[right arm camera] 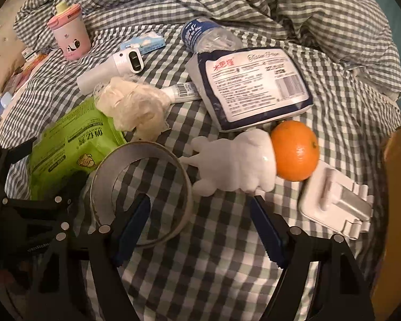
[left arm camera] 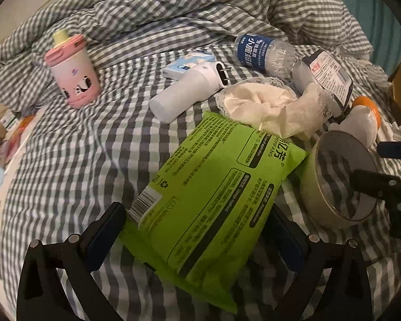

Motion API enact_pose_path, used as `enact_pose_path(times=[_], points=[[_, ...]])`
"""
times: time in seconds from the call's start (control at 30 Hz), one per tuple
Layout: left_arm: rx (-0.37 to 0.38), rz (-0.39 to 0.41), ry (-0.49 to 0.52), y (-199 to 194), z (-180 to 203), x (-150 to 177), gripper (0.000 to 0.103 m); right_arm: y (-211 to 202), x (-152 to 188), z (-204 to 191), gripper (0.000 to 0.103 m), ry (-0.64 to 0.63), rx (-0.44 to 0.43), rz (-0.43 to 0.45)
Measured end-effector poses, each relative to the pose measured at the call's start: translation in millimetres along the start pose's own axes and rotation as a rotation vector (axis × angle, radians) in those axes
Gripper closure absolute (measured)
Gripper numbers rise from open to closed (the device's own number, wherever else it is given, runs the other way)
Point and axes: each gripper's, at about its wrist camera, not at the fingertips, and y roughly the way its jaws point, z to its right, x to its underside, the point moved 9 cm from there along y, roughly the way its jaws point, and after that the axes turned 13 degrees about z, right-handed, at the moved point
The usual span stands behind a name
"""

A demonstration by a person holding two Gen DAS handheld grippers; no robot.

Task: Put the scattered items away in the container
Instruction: 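Grasp the lime-green wipes pack with the left tool while the right tool grasps the clear tape roll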

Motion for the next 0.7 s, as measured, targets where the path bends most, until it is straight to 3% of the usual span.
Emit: enact_pose_path(times=[0.1, 0.27, 0.33, 0.43, 0.7], points=[[0.021, 0.004, -0.009, 7, -1, -1, 0.0, 8, 1, -2, 0.028, 0.008, -0.008, -0.014], [-0.031, 0.002, 0.036, 9, 4, 1, 0.0, 19, 5, -5, 0.051, 0.0, -0.021, -0.047], [-0.03, -0.007, 0.026, 8, 2, 1, 0.002, 17, 4, -7, 0.077, 0.002, -0.034, -0.044], [-0.028, -0.017, 0.015, 3, 2, 0, 0.013, 14, 4, -7, 0.096, 0.018, -0.045, -0.046], [-0.007, -0.037, -0.062, -24, 4, 3, 0.018, -8, -1, -1, 0.096, 0.017, -0.045, -0.012]])
